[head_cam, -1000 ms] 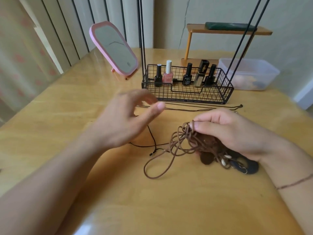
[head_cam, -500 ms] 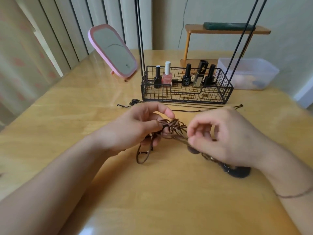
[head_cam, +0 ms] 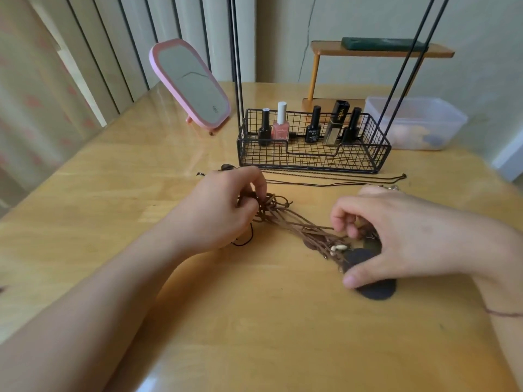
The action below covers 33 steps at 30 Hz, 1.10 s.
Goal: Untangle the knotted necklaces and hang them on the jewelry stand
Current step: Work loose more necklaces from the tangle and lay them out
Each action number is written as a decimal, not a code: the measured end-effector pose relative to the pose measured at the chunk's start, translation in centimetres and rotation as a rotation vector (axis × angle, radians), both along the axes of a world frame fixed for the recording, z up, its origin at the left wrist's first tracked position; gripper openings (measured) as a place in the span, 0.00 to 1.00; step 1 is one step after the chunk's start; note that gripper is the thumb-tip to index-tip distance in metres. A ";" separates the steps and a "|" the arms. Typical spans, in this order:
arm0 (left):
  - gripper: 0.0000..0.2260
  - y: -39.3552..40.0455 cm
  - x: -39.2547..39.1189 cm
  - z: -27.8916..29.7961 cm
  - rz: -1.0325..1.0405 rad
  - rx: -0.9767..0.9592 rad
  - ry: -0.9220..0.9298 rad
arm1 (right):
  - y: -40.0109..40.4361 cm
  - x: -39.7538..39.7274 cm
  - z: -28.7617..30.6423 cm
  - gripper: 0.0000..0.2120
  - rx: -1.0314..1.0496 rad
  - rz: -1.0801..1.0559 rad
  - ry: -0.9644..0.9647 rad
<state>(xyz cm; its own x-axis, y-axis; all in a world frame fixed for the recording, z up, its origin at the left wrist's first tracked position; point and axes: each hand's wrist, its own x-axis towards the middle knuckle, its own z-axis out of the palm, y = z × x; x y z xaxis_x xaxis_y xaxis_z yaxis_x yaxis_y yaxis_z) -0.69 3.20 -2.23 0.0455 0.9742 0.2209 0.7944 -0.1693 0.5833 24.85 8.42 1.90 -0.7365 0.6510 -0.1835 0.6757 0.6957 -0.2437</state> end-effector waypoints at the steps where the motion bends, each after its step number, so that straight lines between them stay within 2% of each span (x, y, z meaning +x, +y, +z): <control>1: 0.10 0.0 -0.1 0.0 0.015 0.020 0.062 | 0.0 0.1 0.1 0.29 0.012 0.015 -0.039; 4: 0.06 -0.1 -0.1 -0.1 0.012 0.074 0.107 | -0.7 -0.1 -0.1 0.33 0.154 0.072 -0.205; 6: 0.09 -0.1 -0.1 -0.3 -0.008 0.102 0.162 | -1.5 -0.5 -0.3 0.34 0.241 0.071 -0.232; 10: 0.16 0.0 0.2 -0.6 -0.245 0.123 0.365 | -2.0 -0.3 -0.4 0.21 0.211 0.010 -0.126; 13: 0.17 0.3 1.1 -1.2 -0.368 0.135 0.359 | -1.6 -0.1 -0.5 0.09 0.226 0.000 -0.071; 15: 0.13 0.4 1.8 -1.5 -0.382 0.179 0.367 | -1.1 -0.1 -0.4 0.03 0.246 -0.041 -0.011; 17: 0.09 0.6 2.0 -1.7 -0.381 0.231 0.379 | -0.5 0.0 -0.1 0.08 0.238 -0.083 0.052; 21: 0.05 0.7 1.9 -1.8 -0.367 0.269 0.320 | -0.1 0.5 0.6 0.13 0.113 -0.123 0.196; 25: 0.06 0.4 1.7 -1.4 -0.381 0.261 0.194 | 0.2 0.4 0.3 0.11 0.122 -0.078 0.325; 29: 0.11 0.2 1.5 -1.0 -0.385 0.246 0.071 | 0.2 0.4 0.7 0.22 -0.006 -0.025 0.406; 31: 0.11 0.1 1.5 -0.8 -0.367 0.224 -0.011 | 0.3 0.7 1.1 0.21 -0.058 -0.009 0.398; 33: 0.11 0.0 1.5 -0.7 -0.337 0.210 -0.074 | 0.6 0.9 1.0 0.12 -0.096 -0.002 0.347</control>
<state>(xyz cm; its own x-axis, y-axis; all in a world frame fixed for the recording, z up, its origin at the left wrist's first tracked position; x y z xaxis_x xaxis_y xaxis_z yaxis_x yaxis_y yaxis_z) 0.76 3.22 -2.95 0.3311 0.8408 0.4282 0.6312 -0.5347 0.5618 25.77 9.00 2.92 -0.7644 0.6445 0.0168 0.5425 0.6570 -0.5235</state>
